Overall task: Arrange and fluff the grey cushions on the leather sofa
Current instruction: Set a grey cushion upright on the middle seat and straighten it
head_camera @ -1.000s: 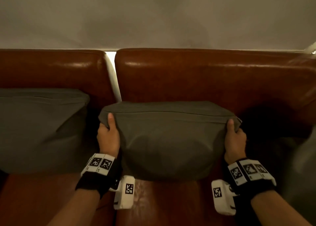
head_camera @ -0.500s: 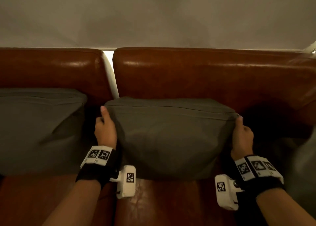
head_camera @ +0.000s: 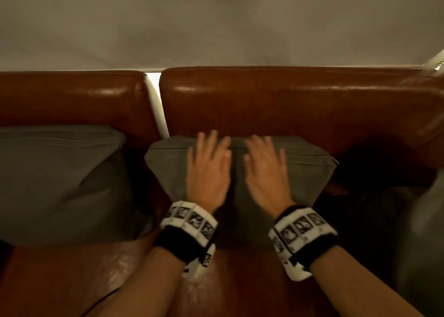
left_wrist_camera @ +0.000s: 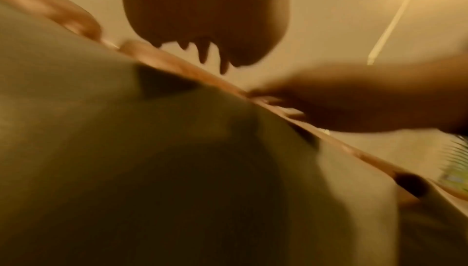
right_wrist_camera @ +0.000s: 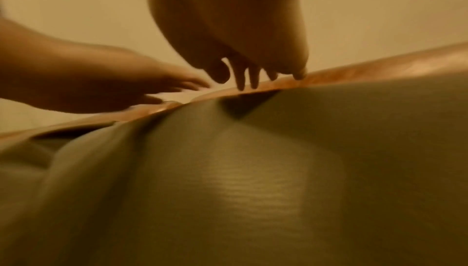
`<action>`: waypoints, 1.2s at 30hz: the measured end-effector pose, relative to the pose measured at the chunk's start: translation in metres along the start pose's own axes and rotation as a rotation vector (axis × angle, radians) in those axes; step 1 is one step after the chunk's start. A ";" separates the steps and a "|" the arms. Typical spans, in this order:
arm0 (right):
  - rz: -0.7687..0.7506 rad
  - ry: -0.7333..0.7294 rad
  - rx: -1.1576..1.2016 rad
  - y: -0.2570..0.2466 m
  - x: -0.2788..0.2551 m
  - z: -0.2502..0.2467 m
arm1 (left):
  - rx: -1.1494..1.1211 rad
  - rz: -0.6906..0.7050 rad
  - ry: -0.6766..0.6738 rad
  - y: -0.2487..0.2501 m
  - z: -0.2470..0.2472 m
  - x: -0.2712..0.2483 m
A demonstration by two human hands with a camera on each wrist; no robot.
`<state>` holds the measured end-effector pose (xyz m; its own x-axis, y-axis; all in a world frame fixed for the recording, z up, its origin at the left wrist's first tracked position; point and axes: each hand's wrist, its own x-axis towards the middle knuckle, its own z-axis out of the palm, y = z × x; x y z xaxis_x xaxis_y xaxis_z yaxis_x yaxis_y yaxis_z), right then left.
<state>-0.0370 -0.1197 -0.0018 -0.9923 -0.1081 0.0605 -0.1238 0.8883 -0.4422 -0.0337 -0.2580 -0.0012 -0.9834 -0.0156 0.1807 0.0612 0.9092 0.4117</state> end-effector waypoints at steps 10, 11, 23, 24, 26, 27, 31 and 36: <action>0.645 -0.106 0.210 0.119 -0.014 -0.034 | 0.009 -0.524 -0.126 -0.098 -0.011 -0.012; 0.734 -0.018 0.364 0.119 -0.021 -0.033 | -0.107 -0.617 -0.016 -0.096 -0.012 -0.018; 0.850 0.379 0.757 0.087 -0.027 -0.027 | -0.539 -0.910 0.224 -0.061 -0.021 -0.022; 0.891 0.343 0.755 0.086 -0.027 -0.021 | -0.533 -0.941 0.191 -0.061 -0.017 -0.023; 0.957 0.313 0.768 0.086 -0.029 -0.014 | -0.530 -0.975 0.169 -0.061 -0.013 -0.024; 0.969 0.336 0.787 0.088 -0.029 -0.012 | -0.541 -0.975 0.179 -0.062 -0.014 -0.024; 0.941 0.444 0.899 0.097 -0.027 -0.012 | -0.607 -0.918 0.234 -0.067 -0.023 -0.020; 1.055 0.317 0.968 0.099 -0.018 -0.006 | -0.647 -1.038 0.116 -0.071 -0.018 -0.014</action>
<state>-0.0311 -0.0273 -0.0411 -0.5965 0.6020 -0.5309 0.5602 -0.1614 -0.8125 -0.0214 -0.3300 -0.0167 -0.5973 -0.6758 -0.4320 -0.6357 0.0704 0.7687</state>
